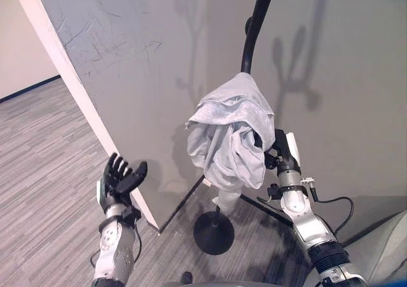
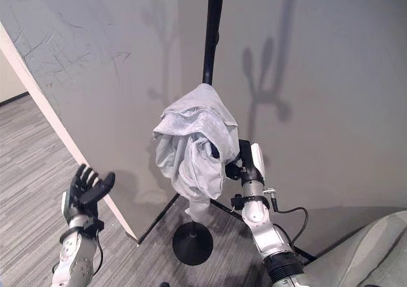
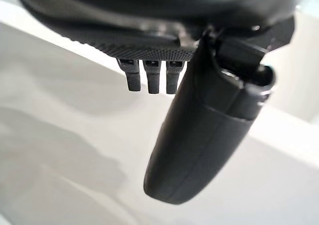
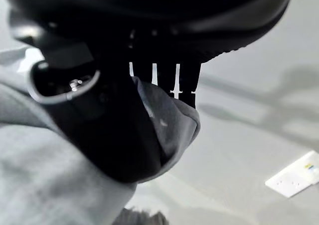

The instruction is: Hang the clothes on the sofa on the clothes rack.

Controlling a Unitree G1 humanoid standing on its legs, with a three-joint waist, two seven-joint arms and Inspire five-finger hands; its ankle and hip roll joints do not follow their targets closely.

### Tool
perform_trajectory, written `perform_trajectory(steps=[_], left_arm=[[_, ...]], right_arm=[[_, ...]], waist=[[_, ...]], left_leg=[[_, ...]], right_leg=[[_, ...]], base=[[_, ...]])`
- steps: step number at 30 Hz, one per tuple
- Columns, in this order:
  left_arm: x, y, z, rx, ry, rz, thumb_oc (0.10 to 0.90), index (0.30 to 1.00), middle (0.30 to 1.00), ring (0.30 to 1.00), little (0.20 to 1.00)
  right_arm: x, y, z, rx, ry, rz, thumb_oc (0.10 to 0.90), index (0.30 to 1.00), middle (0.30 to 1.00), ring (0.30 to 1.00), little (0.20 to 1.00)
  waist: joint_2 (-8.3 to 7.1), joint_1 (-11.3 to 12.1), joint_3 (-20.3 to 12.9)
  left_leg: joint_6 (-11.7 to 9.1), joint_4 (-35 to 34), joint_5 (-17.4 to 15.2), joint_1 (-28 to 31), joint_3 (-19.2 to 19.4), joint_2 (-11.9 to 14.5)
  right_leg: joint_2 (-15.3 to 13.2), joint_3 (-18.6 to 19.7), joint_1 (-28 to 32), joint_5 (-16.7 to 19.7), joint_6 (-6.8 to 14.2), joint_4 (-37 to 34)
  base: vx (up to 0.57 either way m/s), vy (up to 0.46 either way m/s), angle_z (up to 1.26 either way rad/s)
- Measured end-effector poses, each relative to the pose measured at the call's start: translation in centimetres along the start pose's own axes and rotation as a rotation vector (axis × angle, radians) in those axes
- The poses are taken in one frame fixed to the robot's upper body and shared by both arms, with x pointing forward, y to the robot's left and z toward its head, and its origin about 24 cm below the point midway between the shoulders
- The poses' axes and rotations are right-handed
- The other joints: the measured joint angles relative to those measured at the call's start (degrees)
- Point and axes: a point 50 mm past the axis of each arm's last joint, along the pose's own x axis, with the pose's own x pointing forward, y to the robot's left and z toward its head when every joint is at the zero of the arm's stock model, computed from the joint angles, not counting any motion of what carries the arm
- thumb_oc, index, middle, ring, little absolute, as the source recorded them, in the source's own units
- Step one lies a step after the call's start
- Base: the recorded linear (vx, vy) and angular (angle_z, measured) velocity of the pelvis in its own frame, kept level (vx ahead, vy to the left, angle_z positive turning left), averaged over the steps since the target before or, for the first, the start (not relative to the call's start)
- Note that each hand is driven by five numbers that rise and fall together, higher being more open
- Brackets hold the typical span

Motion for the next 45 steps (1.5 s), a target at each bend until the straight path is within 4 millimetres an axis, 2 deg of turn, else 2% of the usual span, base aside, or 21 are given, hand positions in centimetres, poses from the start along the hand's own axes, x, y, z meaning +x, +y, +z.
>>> perform_trajectory(steps=[1,2,3,4,5,7,10,18,20,25,31,38,41,45], left_arm=[[-0.7,1.7,-1.8,0.033,0.081,0.046,0.800,0.900,0.900,0.900,0.900],[-1.0,2.5,-2.5,0.047,0.120,0.066,0.800,0.900,0.900,0.900,0.900],[-2.1,4.3,-4.2,0.089,0.201,0.107,0.800,0.900,0.900,0.900,0.900],[-2.5,5.2,-5.4,0.117,0.262,0.128,0.800,0.900,0.900,0.900,0.900],[-3.8,7.1,-7.1,0.151,0.371,0.204,0.800,0.900,0.900,0.900,0.900],[-5.0,8.3,-8.0,0.196,0.432,0.233,0.800,0.900,0.900,0.900,0.900],[-6.1,9.4,-9.1,0.237,0.504,0.279,0.800,0.900,0.900,0.900,0.900],[-6.8,10.6,-9.8,0.226,0.556,0.353,0.800,0.900,0.900,0.900,0.900],[-7.3,11.1,-10.1,0.237,0.585,0.372,0.800,0.900,0.900,0.900,0.900],[-7.9,11.8,-10.4,0.267,0.618,0.377,0.800,0.900,0.900,0.900,0.900],[-8.3,12.0,-10.7,0.296,0.643,0.355,0.800,0.900,0.900,0.900,0.900],[-8.6,12.3,-10.9,0.332,0.672,0.337,0.800,0.900,0.900,0.900,0.900],[-8.7,12.3,-10.9,0.330,0.677,0.329,0.800,0.900,0.900,0.900,0.900],[-8.7,12.3,-10.9,0.366,0.686,0.304,0.800,0.900,0.900,0.900,0.900]], right_arm=[[0.0,0.1,0.0,0.009,-0.001,0.003,0.800,0.900,0.900,0.900,0.900],[0.0,0.1,0.0,0.009,-0.001,0.002,0.800,0.900,0.900,0.900,0.900],[-0.1,0.0,-0.2,0.014,0.008,-0.001,0.800,0.900,0.900,0.900,0.900],[-0.3,0.0,-0.4,0.017,0.019,-0.004,0.800,0.900,0.900,0.900,0.900],[-0.8,0.0,-1.2,0.015,0.061,-0.003,0.800,0.900,0.900,0.900,0.900],[-1.6,0.1,-2.6,0.074,0.141,-0.007,0.800,0.900,0.900,0.900,0.900],[-2.5,0.5,-3.6,0.191,0.221,-0.022,0.800,0.900,0.900,0.900,0.900],[-4.6,0.3,-5.4,0.568,0.330,-0.046,0.800,0.900,0.900,0.900,0.900],[-5.1,0.4,-6.3,0.750,0.372,-0.088,0.800,0.900,0.900,0.900,0.900],[-7.5,1.3,-8.6,1.198,0.448,-0.206,0.800,0.900,0.900,0.900,0.900],[-9.4,3.1,-9.3,1.560,0.415,-0.271,0.800,0.900,0.900,0.900,0.900],[-11.7,3.9,-11.6,1.588,0.505,-0.335,0.800,0.900,0.900,0.900,0.900],[-12.5,4.1,-12.0,1.586,0.531,-0.336,0.800,0.900,0.900,0.900,0.900],[-12.5,4.3,-11.9,1.597,0.536,-0.309,0.800,0.900,0.900,0.900,0.900]], waist=[[-0.03,-0.09,0.02],[-0.04,-0.09,0.02],[-0.07,0.08,0.00],[-0.04,0.08,-0.07],[-0.24,0.09,-0.07],[-0.56,0.33,-0.09],[-0.34,0.77,-0.06],[-0.54,0.44,0.01],[-0.61,-0.72,0.08],[-0.99,-1.10,0.27],[-0.96,-1.56,0.25],[-0.52,-2.43,-1.07],[-0.42,-2.55,-1.49],[-0.27,-2.94,-1.66]], left_leg=[[0.00,0.00,0.02,-0.11,-0.04,0.04],[0.01,0.00,0.03,-0.14,-0.08,0.04],[-0.04,0.00,0.06,-0.17,-0.22,-0.01],[-0.06,0.00,0.06,-0.17,-0.38,-0.06],[-0.12,-0.01,0.03,-0.27,-0.55,-0.03],[-0.35,-0.01,0.01,-1.05,-1.02,0.04],[-0.32,0.00,0.04,-0.93,-1.04,0.04],[-0.36,-0.01,0.02,-0.70,-0.81,0.09],[-0.42,-0.01,-0.02,-0.66,-0.62,0.20],[-0.93,-0.01,-0.50,0.19,0.03,0.41],[-0.85,-0.01,-0.66,0.28,0.51,0.45],[-0.65,-0.01,-0.83,0.56,1.08,0.48],[-0.64,-0.01,-0.87,0.70,1.21,0.51],[-0.78,-0.01,-0.96,0.70,1.28,0.53]], right_leg=[[0.04,-0.02,-0.08,0.00,0.00,0.00],[0.04,-0.05,-0.09,0.00,0.00,-0.01],[0.07,-0.23,-0.01,0.00,0.00,0.00],[0.04,-0.43,0.02,-0.02,-0.03,0.00],[-0.04,-0.75,-0.10,-0.08,-0.11,0.00],[0.00,-1.33,-0.65,-0.14,-0.20,0.00],[0.01,-1.36,-0.55,-0.17,-0.25,0.01],[-0.02,-1.34,-0.39,-0.25,-0.33,0.00],[0.02,-1.28,-0.45,-0.26,-0.33,0.01],[0.04,-0.75,0.06,-0.43,-0.54,0.00],[-0.03,-0.22,-0.04,-0.46,-0.57,0.00],[-0.15,0.21,-0.04,-0.49,-0.60,0.01],[-0.16,0.32,0.05,-0.49,-0.61,0.01],[-0.15,0.39,0.02,-0.50,-0.59,0.01]], base=[[0.00,0.000,0.00],[0.00,0.000,0.00],[-0.02,0.007,0.06],[-0.02,0.004,0.09],[-0.03,0.010,0.16],[-0.02,0.011,0.15],[0.00,0.002,0.01],[0.00,-0.001,-0.01],[-0.01,-0.009,-0.06],[0.00,-0.013,-0.07],[0.00,0.005,-0.02],[0.01,0.004,-0.03],[0.00,0.002,-0.02],[0.00,-0.001,-0.01]])
